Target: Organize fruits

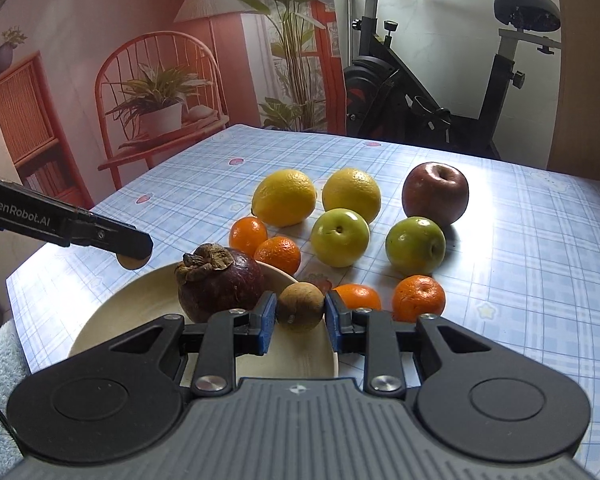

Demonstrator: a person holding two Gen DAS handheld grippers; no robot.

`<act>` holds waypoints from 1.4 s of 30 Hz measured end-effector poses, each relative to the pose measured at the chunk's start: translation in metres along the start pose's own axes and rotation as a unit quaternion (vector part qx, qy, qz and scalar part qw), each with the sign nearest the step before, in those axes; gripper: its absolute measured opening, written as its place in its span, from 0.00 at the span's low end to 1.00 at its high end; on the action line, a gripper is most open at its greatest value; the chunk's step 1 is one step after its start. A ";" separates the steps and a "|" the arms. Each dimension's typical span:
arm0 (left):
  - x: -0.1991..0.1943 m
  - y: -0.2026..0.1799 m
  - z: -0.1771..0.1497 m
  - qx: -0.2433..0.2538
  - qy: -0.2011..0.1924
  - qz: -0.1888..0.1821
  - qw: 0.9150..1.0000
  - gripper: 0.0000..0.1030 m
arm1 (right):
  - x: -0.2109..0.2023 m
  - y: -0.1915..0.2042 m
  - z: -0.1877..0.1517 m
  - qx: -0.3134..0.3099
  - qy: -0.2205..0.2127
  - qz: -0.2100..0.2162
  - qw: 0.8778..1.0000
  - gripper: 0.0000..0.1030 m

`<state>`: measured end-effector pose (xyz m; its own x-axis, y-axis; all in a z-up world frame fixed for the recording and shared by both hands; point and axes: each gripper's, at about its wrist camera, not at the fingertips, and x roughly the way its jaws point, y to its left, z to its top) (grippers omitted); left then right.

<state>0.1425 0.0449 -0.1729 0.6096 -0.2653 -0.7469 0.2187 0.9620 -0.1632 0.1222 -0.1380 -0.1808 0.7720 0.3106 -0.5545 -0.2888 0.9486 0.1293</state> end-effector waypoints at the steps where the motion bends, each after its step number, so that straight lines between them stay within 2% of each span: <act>1: 0.002 0.003 -0.001 -0.002 0.002 0.001 1.000 0.24 | 0.002 0.002 0.001 -0.005 0.002 -0.001 1.000 0.28; 21: 0.024 0.009 -0.004 0.002 0.030 -0.012 0.999 0.25 | 0.016 0.011 0.003 -0.053 0.005 -0.008 0.999 0.29; 37: 0.021 0.018 0.000 -0.030 0.026 -0.016 0.999 0.25 | -0.002 0.003 0.007 -0.041 -0.012 -0.021 0.999 0.29; 42: 0.019 0.015 0.001 -0.025 0.023 -0.018 0.999 0.31 | -0.006 0.002 0.006 -0.041 -0.016 -0.027 0.999 0.29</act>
<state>0.1578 0.0542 -0.1886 0.5662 -0.2987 -0.7683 0.2009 0.9539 -0.2228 0.1202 -0.1377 -0.1717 0.8049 0.2620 -0.5324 -0.2901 0.9564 0.0321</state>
